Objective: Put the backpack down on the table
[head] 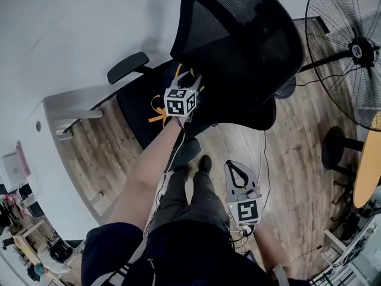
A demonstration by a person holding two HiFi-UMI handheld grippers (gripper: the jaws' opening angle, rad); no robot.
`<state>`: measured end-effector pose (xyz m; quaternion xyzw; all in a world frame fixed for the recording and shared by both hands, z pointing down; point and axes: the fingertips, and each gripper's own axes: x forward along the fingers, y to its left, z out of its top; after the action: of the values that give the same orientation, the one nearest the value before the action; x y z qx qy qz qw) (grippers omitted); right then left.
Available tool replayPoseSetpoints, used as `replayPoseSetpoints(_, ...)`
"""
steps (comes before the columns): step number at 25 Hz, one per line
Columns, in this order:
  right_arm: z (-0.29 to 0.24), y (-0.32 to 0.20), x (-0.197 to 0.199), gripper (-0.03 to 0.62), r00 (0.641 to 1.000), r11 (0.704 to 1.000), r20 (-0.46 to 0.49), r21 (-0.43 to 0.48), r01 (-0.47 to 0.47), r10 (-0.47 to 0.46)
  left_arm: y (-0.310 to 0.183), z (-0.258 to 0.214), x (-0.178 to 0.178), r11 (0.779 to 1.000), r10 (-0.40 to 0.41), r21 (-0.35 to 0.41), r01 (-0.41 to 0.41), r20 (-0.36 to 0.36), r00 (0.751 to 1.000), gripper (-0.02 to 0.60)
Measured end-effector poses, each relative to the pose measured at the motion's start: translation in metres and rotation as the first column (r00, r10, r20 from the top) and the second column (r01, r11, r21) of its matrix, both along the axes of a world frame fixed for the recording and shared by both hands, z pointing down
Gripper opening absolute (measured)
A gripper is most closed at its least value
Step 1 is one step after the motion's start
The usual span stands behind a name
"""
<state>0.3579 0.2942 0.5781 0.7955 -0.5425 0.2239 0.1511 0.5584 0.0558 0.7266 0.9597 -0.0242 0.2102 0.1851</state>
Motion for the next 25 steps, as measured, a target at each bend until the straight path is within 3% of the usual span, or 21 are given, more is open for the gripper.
replayPoseSetpoints(6, 0.002, 0.000, 0.000, 0.000, 1.000, 1.000, 0.005, -0.002, 0.003, -0.003, -0.005, -0.004, 0.004, 0.999, -0.030, -0.016, 0.030, -0.007, 1.000, 0.031)
replayPoseSetpoints(13, -0.001, -0.002, 0.000, 0.000, 1.000, 1.000, 0.003, 0.017, 0.007, -0.007, -0.002, -0.008, 0.007, 1.000, -0.017, -0.013, 0.017, -0.012, 1.000, 0.008)
replayPoseSetpoints(20, -0.006, -0.010, 0.000, 0.000, 1.000, 0.999, -0.018, 0.038, 0.026, -0.025, -0.005, -0.016, 0.001, 0.997, 0.005, 0.071, -0.004, -0.014, 1.000, 0.003)
replayPoseSetpoints(25, -0.017, -0.025, -0.003, 0.000, 0.996, 0.995, -0.057, 0.072, 0.074, -0.070, -0.012, -0.027, -0.015, 0.998, -0.005, 0.064, 0.007, -0.033, 0.999, 0.003)
